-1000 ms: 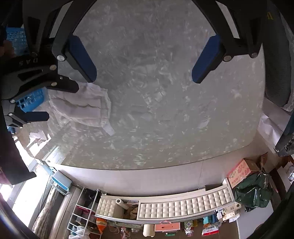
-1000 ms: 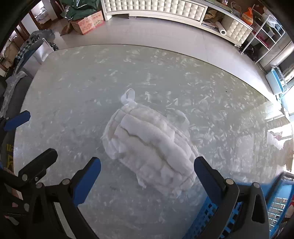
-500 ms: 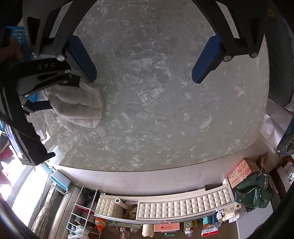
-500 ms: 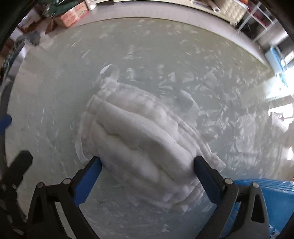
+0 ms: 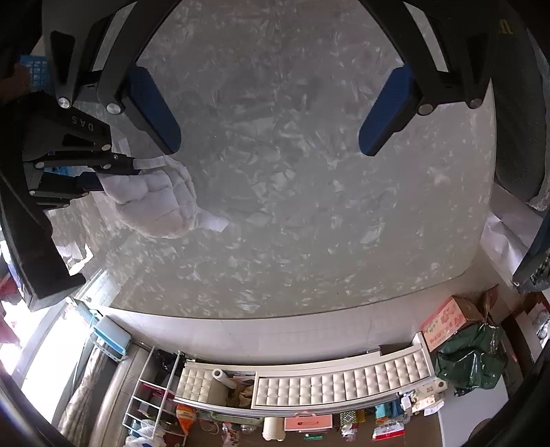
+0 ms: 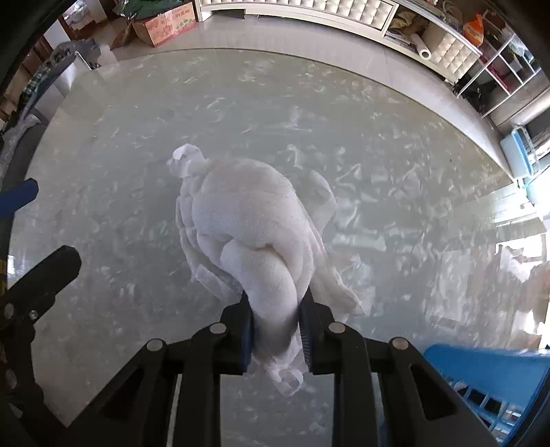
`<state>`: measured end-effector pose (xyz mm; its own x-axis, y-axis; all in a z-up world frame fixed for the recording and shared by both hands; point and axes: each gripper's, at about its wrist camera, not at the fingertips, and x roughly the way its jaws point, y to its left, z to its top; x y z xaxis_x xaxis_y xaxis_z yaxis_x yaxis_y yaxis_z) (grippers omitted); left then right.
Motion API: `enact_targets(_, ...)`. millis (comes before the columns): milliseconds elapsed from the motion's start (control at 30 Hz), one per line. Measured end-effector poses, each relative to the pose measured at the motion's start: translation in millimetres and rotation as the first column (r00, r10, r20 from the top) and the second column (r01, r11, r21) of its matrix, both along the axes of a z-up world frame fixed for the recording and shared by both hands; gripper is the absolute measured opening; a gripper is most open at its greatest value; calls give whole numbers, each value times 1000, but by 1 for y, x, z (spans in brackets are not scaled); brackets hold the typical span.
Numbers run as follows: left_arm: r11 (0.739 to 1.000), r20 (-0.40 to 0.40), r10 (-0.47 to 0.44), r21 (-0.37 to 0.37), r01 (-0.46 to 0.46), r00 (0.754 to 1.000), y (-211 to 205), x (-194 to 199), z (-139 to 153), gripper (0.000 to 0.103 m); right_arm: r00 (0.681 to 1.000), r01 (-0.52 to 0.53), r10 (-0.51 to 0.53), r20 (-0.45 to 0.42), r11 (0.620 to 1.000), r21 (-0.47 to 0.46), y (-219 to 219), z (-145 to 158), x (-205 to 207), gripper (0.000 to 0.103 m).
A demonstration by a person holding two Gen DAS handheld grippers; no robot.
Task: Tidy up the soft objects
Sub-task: 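Move the right gripper to the folded white towel and grasp it, then carry the white towel into the basket and open the right gripper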
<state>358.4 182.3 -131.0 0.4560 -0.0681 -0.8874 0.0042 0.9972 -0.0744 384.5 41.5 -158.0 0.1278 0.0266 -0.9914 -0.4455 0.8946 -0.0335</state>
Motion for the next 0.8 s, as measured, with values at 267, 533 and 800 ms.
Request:
enact_targets(267,999,50,-40,-21,41,998,-20,-30,33,103,1000,-24,22,21,997,77,-14,40,-41,21)
enact_targets(533,998,81,-67,-9,68,994,-47,-76,69,103,996,-58,49,74,991,122,-42,96,-94,21)
enact_targets(800,995,110,-83,-38,88,990,-69,-113,99,103,991,-52,33,129,988,148,-76,139,-130,21)
